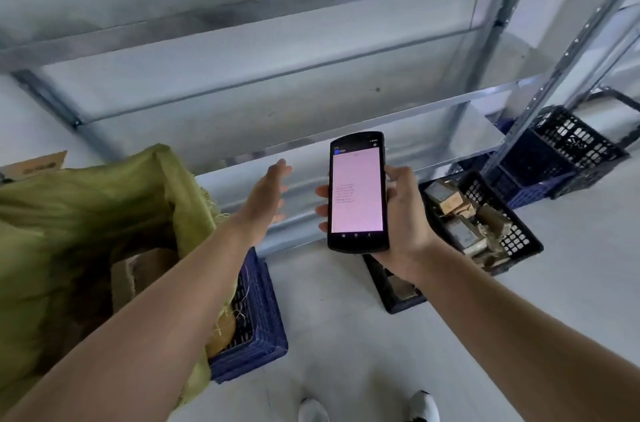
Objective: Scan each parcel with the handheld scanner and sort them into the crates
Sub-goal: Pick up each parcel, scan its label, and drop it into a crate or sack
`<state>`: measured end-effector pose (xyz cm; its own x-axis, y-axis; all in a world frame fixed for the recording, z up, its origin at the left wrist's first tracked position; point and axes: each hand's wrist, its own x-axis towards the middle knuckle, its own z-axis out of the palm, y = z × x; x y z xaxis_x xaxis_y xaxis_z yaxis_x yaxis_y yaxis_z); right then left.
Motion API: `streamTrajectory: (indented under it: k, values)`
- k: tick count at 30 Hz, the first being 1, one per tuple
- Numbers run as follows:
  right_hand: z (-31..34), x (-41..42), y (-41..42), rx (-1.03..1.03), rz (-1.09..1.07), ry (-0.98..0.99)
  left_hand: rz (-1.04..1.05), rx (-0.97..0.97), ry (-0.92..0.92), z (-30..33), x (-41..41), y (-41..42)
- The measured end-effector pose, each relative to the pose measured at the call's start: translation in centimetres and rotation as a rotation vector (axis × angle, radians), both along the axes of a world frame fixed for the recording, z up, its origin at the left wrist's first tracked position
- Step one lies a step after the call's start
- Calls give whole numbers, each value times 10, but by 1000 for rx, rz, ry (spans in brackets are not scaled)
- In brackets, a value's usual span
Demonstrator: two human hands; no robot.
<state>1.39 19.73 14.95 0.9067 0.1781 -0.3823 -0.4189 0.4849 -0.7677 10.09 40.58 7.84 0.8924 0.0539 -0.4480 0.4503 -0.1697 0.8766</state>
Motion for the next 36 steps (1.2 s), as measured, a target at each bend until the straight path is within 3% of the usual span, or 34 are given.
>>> streamTrajectory:
  k: [9, 22, 29, 36]
  values:
    - [-55, -4, -163, -206, -140, 113, -211, 54, 143, -60, -3, -172]
    - [-138, 50, -290, -135, -316, 259, -347, 47, 308, -146, 65, -313]
    - [-247, 119, -328, -156, -448, 417, -423, 57, 447, -275, 142, -352]
    - [-372, 157, -351, -156, -433, 500, -388, 86, 593, -414, 166, -380]
